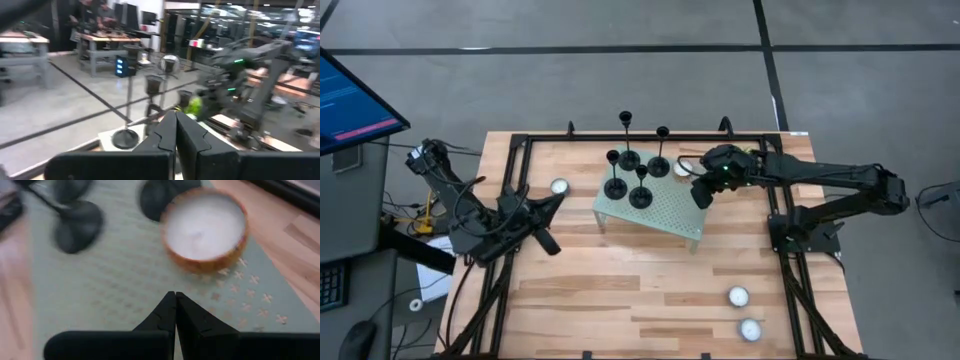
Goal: Pick & Place candle stick holders
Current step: Put the blue scented candle on the shelf
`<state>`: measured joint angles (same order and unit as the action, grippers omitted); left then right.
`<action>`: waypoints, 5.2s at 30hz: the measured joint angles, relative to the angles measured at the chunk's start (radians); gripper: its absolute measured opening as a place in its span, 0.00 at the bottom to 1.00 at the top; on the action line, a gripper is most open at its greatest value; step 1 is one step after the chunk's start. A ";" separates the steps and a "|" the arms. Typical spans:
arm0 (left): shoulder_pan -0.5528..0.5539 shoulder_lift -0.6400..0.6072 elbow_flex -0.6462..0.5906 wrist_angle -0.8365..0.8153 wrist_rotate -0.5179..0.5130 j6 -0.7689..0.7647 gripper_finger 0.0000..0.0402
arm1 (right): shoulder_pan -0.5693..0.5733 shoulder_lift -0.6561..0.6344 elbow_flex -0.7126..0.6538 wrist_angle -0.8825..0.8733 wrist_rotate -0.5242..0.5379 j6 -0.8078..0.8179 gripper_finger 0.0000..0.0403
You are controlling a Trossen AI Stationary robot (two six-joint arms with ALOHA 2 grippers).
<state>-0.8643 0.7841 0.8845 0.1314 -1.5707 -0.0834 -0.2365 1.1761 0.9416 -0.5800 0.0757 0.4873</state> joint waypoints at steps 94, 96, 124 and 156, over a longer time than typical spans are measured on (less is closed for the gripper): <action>1.549 0.316 0.560 -1.369 1.354 -0.252 0.19 | 0.197 -0.223 0.204 -0.490 0.081 0.016 0.00; 1.545 0.322 0.560 -1.373 1.388 -0.209 0.19 | 0.197 -0.222 0.204 -0.490 0.080 0.010 0.00; 1.526 0.430 0.538 -1.597 1.523 -0.025 0.25 | 0.197 -0.223 0.204 -0.490 0.080 -0.055 0.00; 1.529 0.403 0.029 -1.244 1.552 0.316 0.85 | 0.195 -0.108 0.204 -0.466 0.082 -0.052 0.00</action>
<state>0.6643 1.1873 0.9131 -1.1129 -0.0185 0.2325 -0.0414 1.0686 1.1454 -1.0463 0.1577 0.4355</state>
